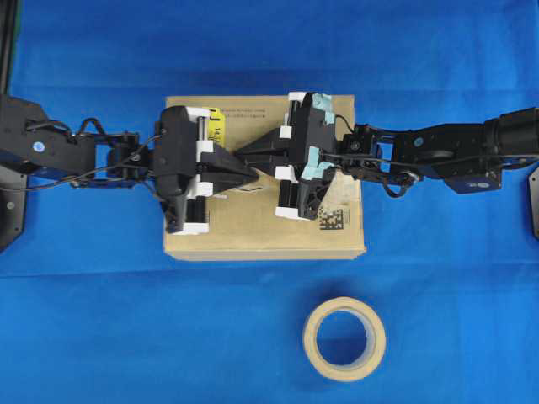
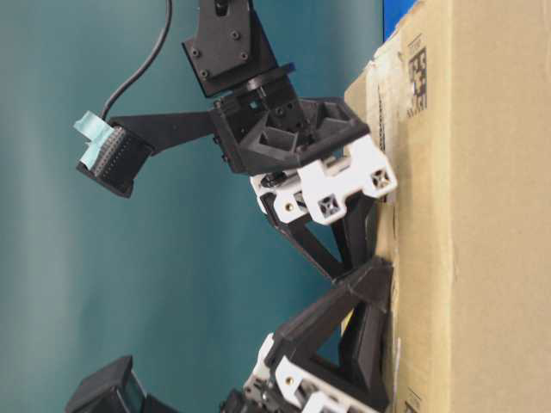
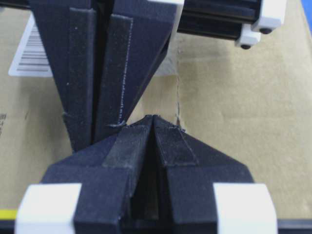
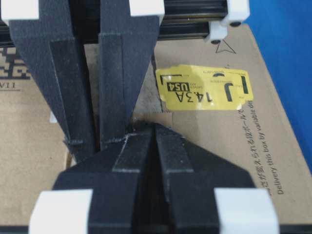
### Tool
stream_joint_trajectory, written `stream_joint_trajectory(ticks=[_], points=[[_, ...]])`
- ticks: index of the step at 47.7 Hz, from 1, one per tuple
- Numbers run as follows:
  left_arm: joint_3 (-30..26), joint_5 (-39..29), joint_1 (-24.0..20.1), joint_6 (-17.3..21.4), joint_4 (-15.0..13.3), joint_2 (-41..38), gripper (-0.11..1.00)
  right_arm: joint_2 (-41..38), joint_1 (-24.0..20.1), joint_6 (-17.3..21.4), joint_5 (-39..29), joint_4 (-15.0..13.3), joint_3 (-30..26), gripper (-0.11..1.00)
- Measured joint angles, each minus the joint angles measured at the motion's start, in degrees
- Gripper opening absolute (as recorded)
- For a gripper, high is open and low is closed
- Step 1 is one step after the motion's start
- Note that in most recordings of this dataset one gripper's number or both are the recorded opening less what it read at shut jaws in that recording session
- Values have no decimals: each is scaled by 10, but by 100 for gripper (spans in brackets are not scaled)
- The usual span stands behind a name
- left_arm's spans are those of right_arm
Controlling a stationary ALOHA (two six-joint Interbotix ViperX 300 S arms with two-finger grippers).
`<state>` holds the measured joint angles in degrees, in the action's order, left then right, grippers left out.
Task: Apply tape along the seams of the closed cardboard box to seal it securely.
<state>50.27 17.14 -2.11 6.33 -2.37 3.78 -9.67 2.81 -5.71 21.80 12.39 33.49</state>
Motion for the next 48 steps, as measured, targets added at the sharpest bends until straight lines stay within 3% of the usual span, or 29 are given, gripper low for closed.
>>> stream_joint_trajectory(ticks=[12,27,36,48], points=[[57,16,0,-41,0,41,0,-2,-11,0,7,29,12,-1],[69,34,1,-45,0,35,0,10,-41,0,11,103,51,-1],[70,34,1,-45,0,35,0,25,-62,1,14,133,76,-1],[84,34,1,-50,0,46,0,40,-73,1,17,148,98,-1]])
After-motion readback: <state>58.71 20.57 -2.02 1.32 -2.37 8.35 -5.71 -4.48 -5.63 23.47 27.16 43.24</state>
